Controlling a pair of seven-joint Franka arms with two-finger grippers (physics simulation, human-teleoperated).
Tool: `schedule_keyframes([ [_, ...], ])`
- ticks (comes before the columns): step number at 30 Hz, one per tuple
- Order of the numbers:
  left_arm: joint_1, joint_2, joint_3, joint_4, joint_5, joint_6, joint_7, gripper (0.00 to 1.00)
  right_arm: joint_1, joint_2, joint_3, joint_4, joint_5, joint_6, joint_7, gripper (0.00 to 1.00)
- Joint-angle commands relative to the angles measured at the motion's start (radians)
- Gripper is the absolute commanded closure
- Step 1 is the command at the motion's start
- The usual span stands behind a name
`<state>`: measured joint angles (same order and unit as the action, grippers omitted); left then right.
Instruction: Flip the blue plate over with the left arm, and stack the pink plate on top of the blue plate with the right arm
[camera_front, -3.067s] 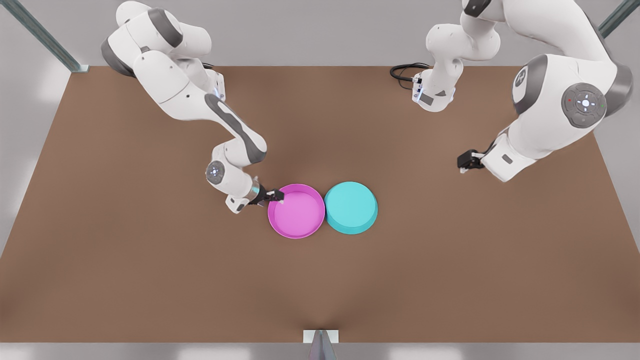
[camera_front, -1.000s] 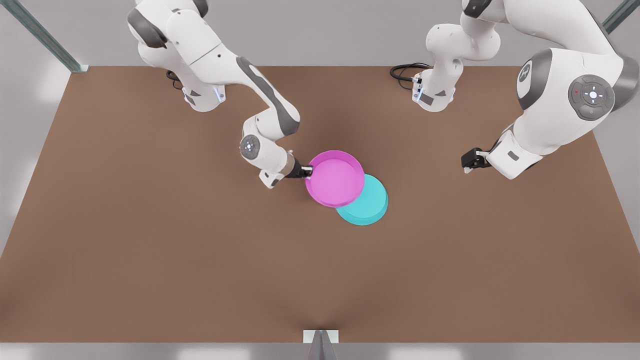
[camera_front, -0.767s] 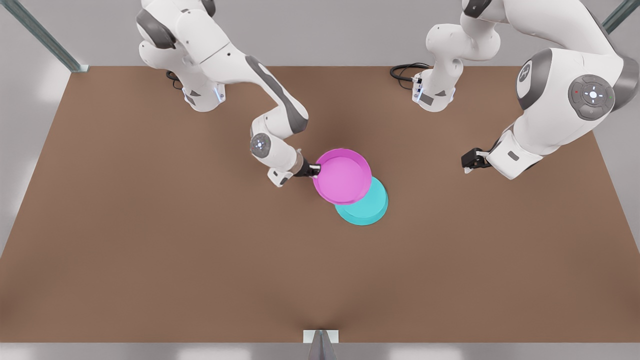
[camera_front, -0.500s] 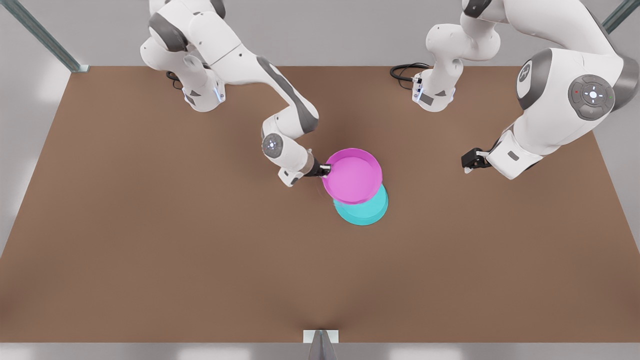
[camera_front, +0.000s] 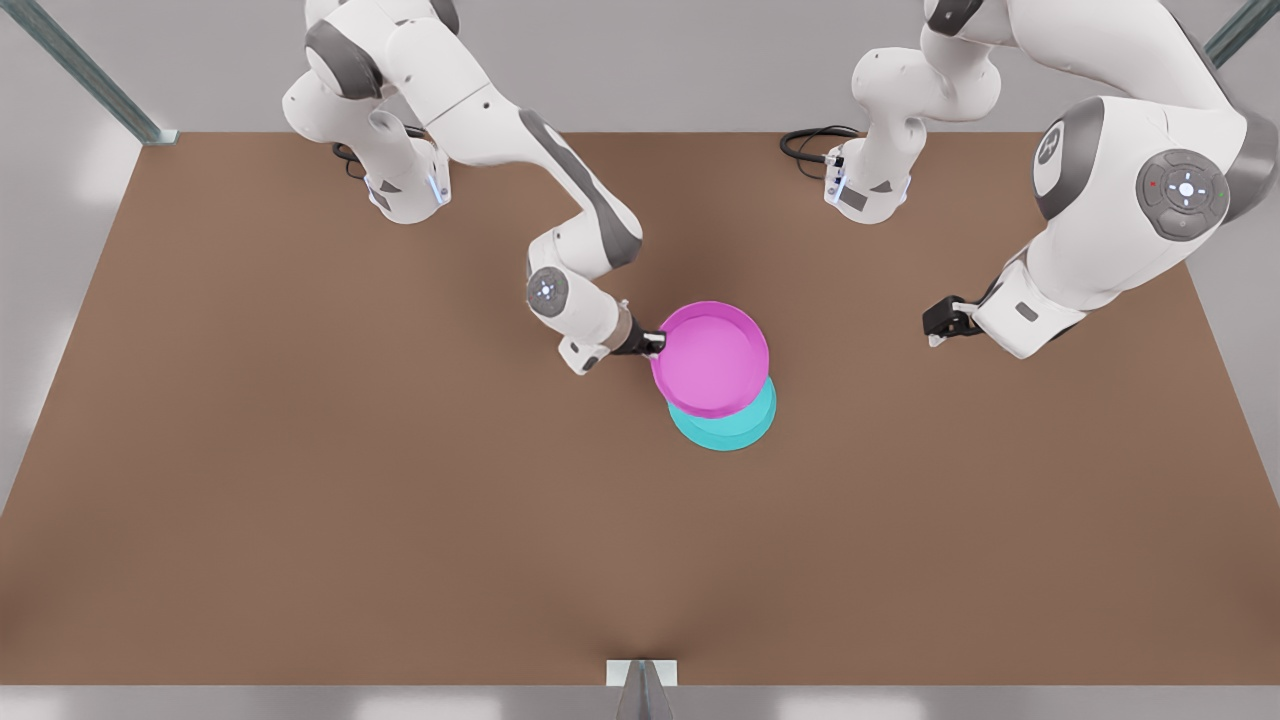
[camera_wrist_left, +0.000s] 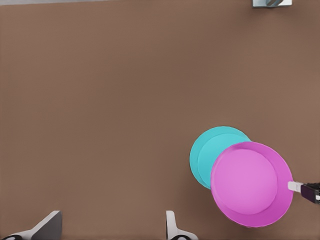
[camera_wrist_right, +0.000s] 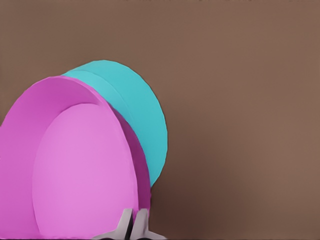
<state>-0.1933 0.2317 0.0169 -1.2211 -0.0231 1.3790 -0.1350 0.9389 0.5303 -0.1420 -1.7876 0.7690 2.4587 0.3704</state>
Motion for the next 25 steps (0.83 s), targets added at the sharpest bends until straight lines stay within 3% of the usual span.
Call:
schedule_keyframes([
  [1, 0.000, 0.000, 0.000, 0.000, 0.000, 0.000, 0.000, 0.00, 0.008, 0.005, -0.008, 0.004, -0.002, -0.001, 0.004, 0.79],
  [4, 0.000, 0.000, 0.000, 0.000, 0.000, 0.002, 0.000, 0.00, 0.017, 0.034, -0.016, 0.031, 0.004, -0.001, 0.002, 0.79],
  [5, 0.000, 0.000, 0.000, 0.000, 0.000, 0.002, 0.000, 0.00, 0.017, 0.036, -0.017, 0.034, 0.004, -0.001, -0.001, 0.09],
  [6, 0.000, 0.000, 0.000, 0.000, 0.000, 0.002, 0.000, 0.00, 0.020, 0.036, -0.019, 0.034, 0.004, -0.001, -0.001, 0.00],
  [12, 0.000, 0.000, 0.000, 0.000, 0.000, 0.000, 0.000, 0.00, 0.011, 0.005, -0.022, 0.013, -0.001, -0.015, -0.001, 0.00],
  [14, -0.002, 0.000, -0.002, 0.000, -0.003, -0.002, -0.003, 0.00, -0.006, -0.070, -0.073, -0.055, -0.020, -0.061, -0.011, 0.00],
  [16, -0.002, 0.000, -0.003, 0.000, -0.004, -0.003, -0.003, 0.00, -0.116, -0.171, -0.093, -0.125, -0.170, -0.190, -0.074, 0.00],
  [20, -0.015, 0.001, -0.003, 0.003, -0.003, -0.011, 0.005, 0.00, -0.587, -0.369, -0.103, -0.171, -0.612, -0.515, -0.447, 0.00],
  [22, -0.015, 0.000, -0.005, 0.006, -0.003, -0.009, 0.008, 0.00, -0.788, -0.351, -0.096, 0.051, -0.678, -0.725, -0.557, 0.00],
  [25, -0.015, 0.000, -0.005, 0.006, -0.003, -0.009, 0.005, 0.00, -0.833, -0.342, -0.096, 0.243, -0.694, -0.892, -0.591, 0.00],
])
